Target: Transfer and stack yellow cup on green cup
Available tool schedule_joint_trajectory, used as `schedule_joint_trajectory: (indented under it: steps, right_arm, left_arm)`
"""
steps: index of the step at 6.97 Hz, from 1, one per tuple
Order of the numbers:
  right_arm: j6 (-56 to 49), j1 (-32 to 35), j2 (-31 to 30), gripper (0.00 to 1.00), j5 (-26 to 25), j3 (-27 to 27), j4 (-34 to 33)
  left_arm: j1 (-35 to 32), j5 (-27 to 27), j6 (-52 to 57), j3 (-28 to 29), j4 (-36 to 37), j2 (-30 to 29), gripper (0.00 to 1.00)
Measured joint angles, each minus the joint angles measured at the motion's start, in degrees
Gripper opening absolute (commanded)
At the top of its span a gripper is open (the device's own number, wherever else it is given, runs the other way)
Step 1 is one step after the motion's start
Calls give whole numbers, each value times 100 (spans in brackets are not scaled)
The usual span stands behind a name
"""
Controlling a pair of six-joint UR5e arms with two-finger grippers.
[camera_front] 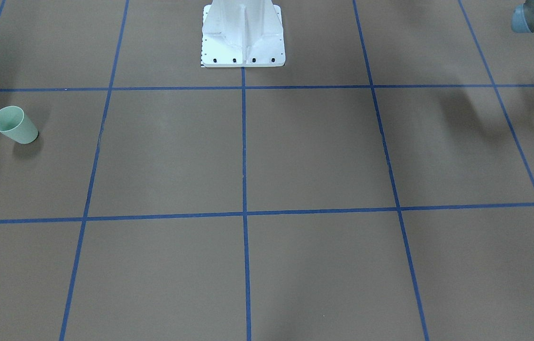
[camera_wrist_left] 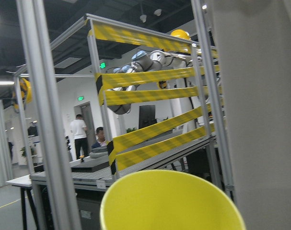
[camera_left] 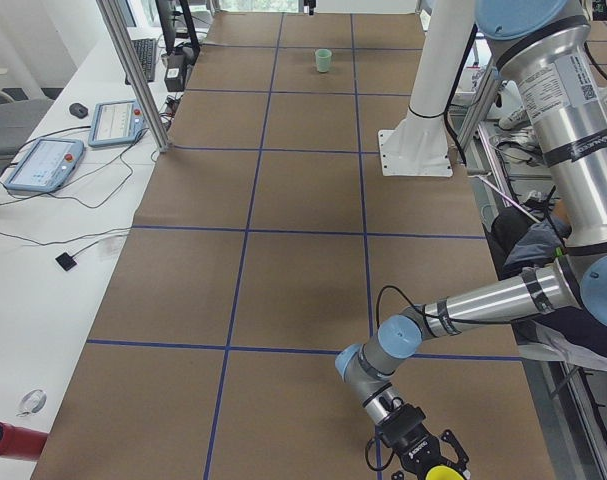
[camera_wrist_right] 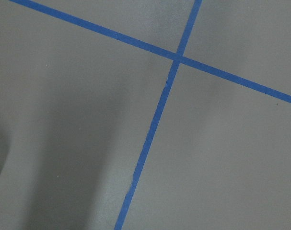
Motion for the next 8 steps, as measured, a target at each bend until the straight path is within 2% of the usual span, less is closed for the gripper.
schedule_joint_trajectory:
  steps: [2,4,6,8]
  right_arm:
    - [-12,5,0,100,18,15,18]
    - [-30,8,1,100,19,25,21]
    - [-40,9,-6,100,17,31,48]
    - [-37,12,-61,100,13,29,295]
  left_arm:
    - [-727,1136,873,-593,-209,-91,14]
    - [-1148,2063,1867,-913,-1137,-111,14]
    - [-1654,2641,3607,-919,-3122,-59,13]
    - [-2219,2736,5652,-842,-5168,-55,13]
